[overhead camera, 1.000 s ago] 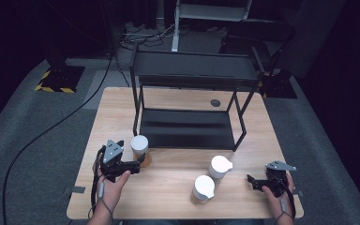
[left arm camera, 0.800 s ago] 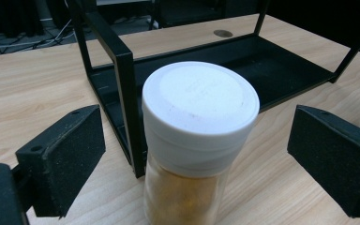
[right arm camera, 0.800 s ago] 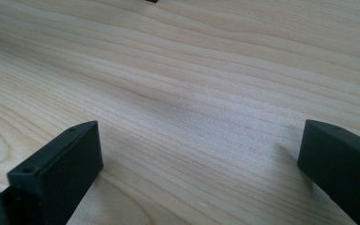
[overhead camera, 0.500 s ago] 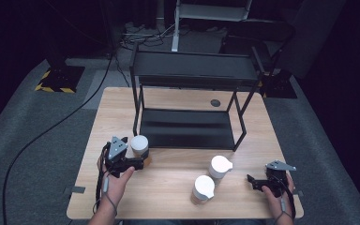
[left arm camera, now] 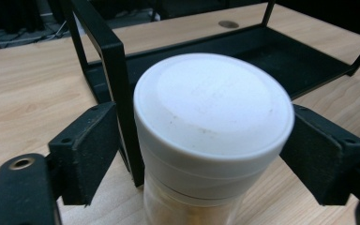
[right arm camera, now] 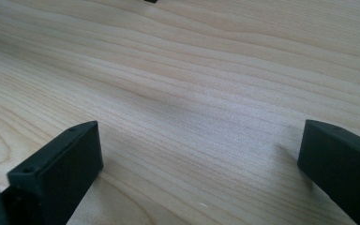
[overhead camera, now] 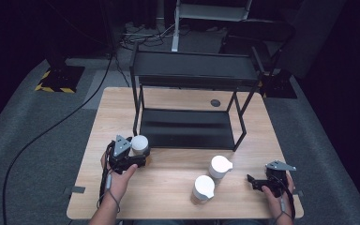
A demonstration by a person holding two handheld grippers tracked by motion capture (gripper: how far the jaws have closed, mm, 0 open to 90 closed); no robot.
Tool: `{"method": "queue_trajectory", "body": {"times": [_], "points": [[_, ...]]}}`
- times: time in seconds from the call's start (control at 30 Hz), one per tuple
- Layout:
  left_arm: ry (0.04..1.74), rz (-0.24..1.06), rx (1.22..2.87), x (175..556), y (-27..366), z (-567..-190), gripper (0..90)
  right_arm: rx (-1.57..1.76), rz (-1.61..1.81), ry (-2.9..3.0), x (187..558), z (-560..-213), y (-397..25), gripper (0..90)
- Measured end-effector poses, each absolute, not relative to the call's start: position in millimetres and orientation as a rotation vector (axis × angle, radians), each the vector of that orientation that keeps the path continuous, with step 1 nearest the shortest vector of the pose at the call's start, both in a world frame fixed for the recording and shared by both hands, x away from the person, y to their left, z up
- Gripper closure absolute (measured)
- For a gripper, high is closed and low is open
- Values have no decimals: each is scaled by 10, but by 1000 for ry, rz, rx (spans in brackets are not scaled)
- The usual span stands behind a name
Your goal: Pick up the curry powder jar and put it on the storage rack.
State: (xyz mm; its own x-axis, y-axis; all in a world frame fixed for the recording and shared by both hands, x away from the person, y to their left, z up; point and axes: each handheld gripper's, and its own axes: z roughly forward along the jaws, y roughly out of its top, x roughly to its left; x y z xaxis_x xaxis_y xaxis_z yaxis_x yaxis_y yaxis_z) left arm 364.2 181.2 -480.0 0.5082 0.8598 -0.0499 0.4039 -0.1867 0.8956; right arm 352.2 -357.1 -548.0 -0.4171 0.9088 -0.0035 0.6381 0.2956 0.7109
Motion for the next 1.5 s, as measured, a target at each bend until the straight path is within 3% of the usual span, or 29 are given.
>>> {"method": "queue_trajectory", "body": {"times": [0.13,0.27,1.5], "points": [[1025,597,1816,3657,1777,-4817,293,1385,899,2161,3521,-5480,-3571,0],[1024,601,1822,3658,1796,-4811,331,1385,900,2161,3521,-5480,-3571,0],[970,586,1847,3697,1604,-4411,333,1385,900,2161,3522,-5480,-3571,0]]}}
